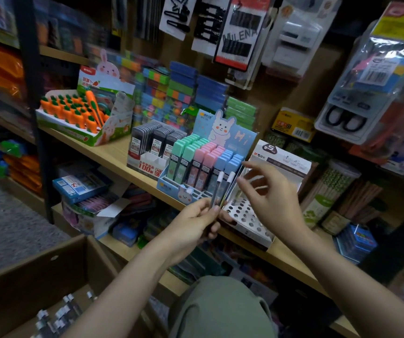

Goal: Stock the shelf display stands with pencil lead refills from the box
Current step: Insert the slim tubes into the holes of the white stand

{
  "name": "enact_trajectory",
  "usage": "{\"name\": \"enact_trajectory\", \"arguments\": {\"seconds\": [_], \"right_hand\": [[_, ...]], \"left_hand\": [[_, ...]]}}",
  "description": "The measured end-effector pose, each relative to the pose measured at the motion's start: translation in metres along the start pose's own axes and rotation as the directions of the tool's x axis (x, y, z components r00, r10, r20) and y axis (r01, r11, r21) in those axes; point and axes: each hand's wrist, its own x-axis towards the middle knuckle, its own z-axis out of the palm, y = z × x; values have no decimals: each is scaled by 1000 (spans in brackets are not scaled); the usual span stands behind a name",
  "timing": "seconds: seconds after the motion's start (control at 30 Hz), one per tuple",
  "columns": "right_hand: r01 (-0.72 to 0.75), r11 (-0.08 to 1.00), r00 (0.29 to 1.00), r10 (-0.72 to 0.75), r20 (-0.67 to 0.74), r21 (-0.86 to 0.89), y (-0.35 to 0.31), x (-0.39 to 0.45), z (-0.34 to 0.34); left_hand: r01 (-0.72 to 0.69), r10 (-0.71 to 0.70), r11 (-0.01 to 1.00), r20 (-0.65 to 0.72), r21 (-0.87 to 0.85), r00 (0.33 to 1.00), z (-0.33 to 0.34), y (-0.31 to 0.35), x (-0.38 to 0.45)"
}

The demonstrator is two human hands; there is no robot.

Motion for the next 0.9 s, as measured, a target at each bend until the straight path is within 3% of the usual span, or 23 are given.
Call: {"name": "enact_trajectory", "arguments": {"seconds": [0.1,0.2,0.27,0.37,0.43,0.53,0.63,0.73,0.9], "right_hand": [[-132,969,983,100,155,208,-6,-6,4],[-215,904,974,169,153,370,-10,-4,6],[-272,852,960,211,182,447,-9,-4,5],[-317,809,945,227,233,495,-8,-2,-1],[-299,798,953,219,210,524,-5,3,-10],[-188,885,980,199,17,426,6,14,-29],[-66,978,986,95,-138,196,20,17,-37],[-33,995,986,48,-157,98,29,15,-30],[7,996,983,9,-183,87,36,16,-18]], "left_hand": [[32,-21,988,73,-149,997,0,1,2],[76,-26,959,185,-271,982,-2,3,1],[81,-28,967,216,-242,976,-1,5,0],[62,-37,986,164,-153,986,0,4,0],[37,-32,993,53,-110,998,0,0,3],[-16,20,999,-128,27,992,-4,-1,5],[-15,17,1000,-141,16,990,-6,3,6],[9,1,997,-137,73,991,1,5,6],[-70,105,911,-65,406,992,6,0,3]]}}
